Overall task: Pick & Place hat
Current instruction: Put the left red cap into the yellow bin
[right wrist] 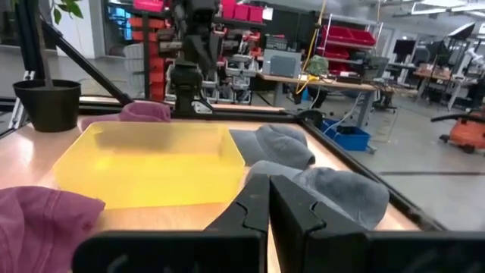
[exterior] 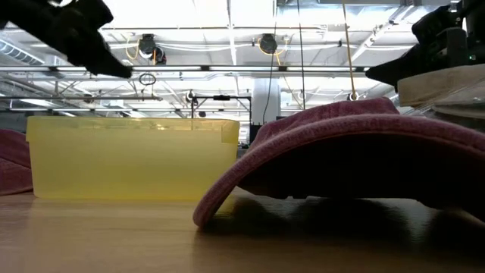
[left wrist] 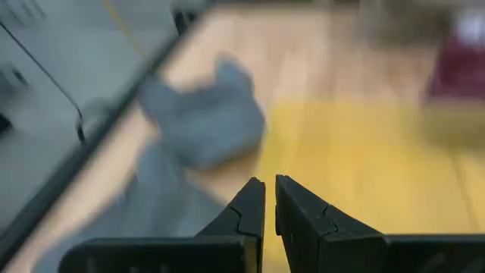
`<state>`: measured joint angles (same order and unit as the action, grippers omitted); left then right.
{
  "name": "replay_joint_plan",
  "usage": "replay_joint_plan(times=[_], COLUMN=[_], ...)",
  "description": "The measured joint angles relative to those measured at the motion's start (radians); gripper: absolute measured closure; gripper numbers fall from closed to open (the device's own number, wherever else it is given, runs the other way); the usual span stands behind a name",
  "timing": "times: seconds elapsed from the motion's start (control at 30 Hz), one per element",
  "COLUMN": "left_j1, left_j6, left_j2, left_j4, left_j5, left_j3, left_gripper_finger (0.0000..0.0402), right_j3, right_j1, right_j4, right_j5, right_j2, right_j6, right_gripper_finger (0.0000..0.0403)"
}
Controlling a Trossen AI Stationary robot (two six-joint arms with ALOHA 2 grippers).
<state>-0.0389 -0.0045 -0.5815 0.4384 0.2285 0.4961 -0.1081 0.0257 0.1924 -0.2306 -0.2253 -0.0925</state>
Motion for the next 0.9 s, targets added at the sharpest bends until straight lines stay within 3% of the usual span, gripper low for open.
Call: replay_joint_plan(times=[0.17,0.27,0.4,0.5,0.67,0.9], left_j1=[0.063,0.099,0.155,0.198,0.282,0.435], left_j6=[-0.160,-0.277,-0.418,-0.565,-0.707,-0.886], left_j2=[-0.143,-0.220,-0.312,-0.363,-0.405,-0.449], left_j4=[0.293,0.318,0.343,0.447,0.578,0.582], left_j5=[0.004,0.016,-0.057,-0.071,-0.142,-0.222], left_j3=[0.146,0.205,0.263,0.305,0.318,0.314], left_gripper_finger=[0.0360,0.0360,0.0359,0.0349,0.0304,0.0195], right_j3=[0.000,0.000,0.000,0.000,0.000,0.000], right_j1=[0.000,0.000,0.000,0.000,0.000,0.000], right_j4=[0.021,0.022,0.033,0.036,0.037,0.045], right_j5=[0.000,0.000,0.001,0.005,0.059,0.077], right_j2=[0.000,0.000,0.000,0.000,0.000,0.000], right_j6=[-0.014,-0.036,-0.043,-0.049,-0.077,-0.092], right_gripper_finger=[0.0403,0.0403,0.0403,0.0403,0.0403,0.0403])
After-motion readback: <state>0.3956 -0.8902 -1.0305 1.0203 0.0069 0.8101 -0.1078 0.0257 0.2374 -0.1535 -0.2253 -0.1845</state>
